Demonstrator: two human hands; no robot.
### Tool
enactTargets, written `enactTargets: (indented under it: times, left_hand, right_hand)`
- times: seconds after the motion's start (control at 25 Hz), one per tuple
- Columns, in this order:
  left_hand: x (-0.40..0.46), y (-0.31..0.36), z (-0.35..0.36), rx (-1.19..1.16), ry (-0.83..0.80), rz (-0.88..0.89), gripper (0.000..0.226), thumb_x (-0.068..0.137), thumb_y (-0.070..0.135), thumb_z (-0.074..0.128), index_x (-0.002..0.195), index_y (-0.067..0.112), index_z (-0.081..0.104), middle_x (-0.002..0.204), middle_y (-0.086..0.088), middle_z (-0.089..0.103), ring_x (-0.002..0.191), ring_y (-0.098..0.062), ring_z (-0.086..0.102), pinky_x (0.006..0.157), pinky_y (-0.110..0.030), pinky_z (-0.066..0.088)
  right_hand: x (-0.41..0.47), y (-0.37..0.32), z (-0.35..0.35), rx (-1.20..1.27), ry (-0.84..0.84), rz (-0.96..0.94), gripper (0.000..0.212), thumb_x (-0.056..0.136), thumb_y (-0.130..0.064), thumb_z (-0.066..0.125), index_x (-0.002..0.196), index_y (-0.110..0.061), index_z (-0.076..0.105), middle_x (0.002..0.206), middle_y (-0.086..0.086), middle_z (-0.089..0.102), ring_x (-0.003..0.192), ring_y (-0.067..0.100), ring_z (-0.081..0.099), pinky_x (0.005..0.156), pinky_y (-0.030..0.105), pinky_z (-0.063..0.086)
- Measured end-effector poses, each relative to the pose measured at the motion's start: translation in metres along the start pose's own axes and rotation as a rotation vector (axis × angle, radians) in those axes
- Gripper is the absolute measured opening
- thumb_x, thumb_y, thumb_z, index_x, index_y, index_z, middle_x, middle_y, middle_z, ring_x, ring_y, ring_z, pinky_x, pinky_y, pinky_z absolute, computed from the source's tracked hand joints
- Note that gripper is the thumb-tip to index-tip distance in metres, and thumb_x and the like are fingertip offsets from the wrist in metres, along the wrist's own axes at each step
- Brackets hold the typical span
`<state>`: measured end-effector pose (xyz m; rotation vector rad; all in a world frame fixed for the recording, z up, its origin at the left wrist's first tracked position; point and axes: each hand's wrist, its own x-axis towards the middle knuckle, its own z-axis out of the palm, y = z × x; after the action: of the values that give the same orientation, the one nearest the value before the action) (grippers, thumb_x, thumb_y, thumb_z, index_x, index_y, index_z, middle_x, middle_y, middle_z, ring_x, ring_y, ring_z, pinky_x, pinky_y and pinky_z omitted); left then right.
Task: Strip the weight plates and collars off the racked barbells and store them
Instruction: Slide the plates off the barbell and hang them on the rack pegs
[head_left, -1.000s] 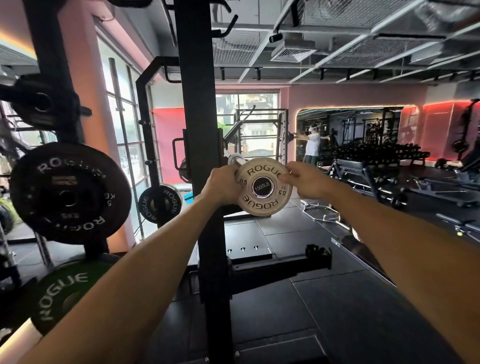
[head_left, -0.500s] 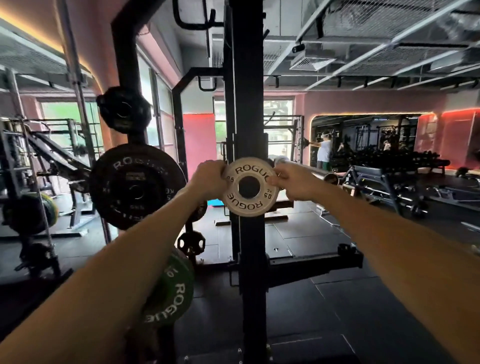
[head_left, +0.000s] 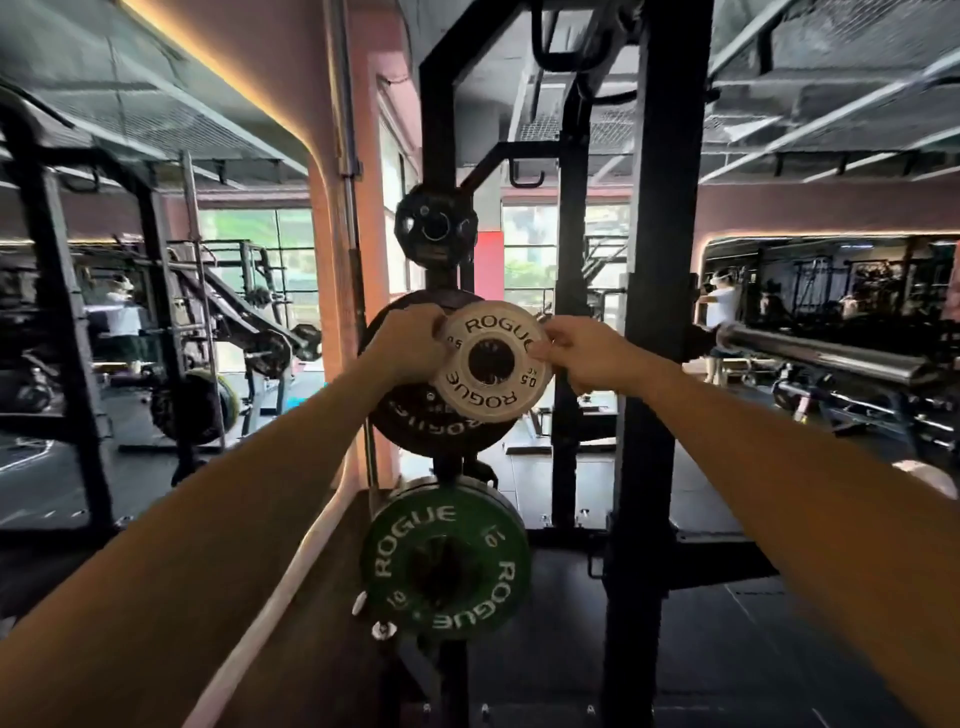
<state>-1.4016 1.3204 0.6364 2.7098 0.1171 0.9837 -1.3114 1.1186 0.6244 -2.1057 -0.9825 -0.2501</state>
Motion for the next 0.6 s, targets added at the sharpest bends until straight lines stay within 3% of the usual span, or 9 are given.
enactTargets:
  times: [0.12, 0.28, 0.44, 0.6]
  left_hand:
    - [0.010, -0.040, -0.017, -0.009, 0.026, -0.046, 0.025, 0.087, 0.010, 0.059, 0.111, 0.002, 0.061, 0.113, -0.017, 0.063, 0.108, -0.032, 0.055, 0.079, -0.029, 0.035]
    - [0.039, -0.074, -0.018, -0.016, 0.051, -0.069, 0.028, 0.087, 0.009, 0.059, 0.114, 0.001, 0.061, 0.114, -0.017, 0.062, 0.106, -0.030, 0.055, 0.077, -0.027, 0.034]
    - [0.081, -0.091, -0.016, -0.048, 0.085, -0.062, 0.030, 0.087, 0.005, 0.059, 0.116, 0.001, 0.060, 0.117, -0.015, 0.061, 0.108, -0.027, 0.054, 0.079, -0.027, 0.035]
    - [0.130, -0.104, -0.022, -0.085, 0.139, -0.037, 0.025, 0.085, 0.006, 0.062, 0.109, 0.003, 0.063, 0.106, -0.013, 0.063, 0.090, -0.021, 0.053, 0.076, -0.028, 0.039]
  right_hand:
    - [0.034, -0.023, 0.027, -0.029, -0.009, -0.017, 0.022, 0.096, -0.029, 0.056, 0.105, -0.009, 0.060, 0.098, 0.007, 0.069, 0.058, 0.011, 0.059, 0.051, 0.023, 0.047]
    - [0.078, -0.030, 0.043, -0.069, -0.010, -0.041, 0.017, 0.096, -0.030, 0.056, 0.098, -0.013, 0.056, 0.080, 0.000, 0.060, 0.050, 0.013, 0.051, 0.043, 0.022, 0.042]
    - [0.127, -0.026, 0.040, -0.121, 0.025, -0.051, 0.026, 0.096, -0.031, 0.056, 0.108, -0.009, 0.058, 0.089, 0.005, 0.062, 0.053, 0.011, 0.050, 0.041, 0.015, 0.040]
    - [0.173, -0.029, 0.024, -0.083, 0.043, -0.083, 0.026, 0.097, -0.028, 0.056, 0.106, -0.004, 0.058, 0.086, 0.014, 0.065, 0.038, 0.010, 0.049, 0.034, 0.018, 0.037]
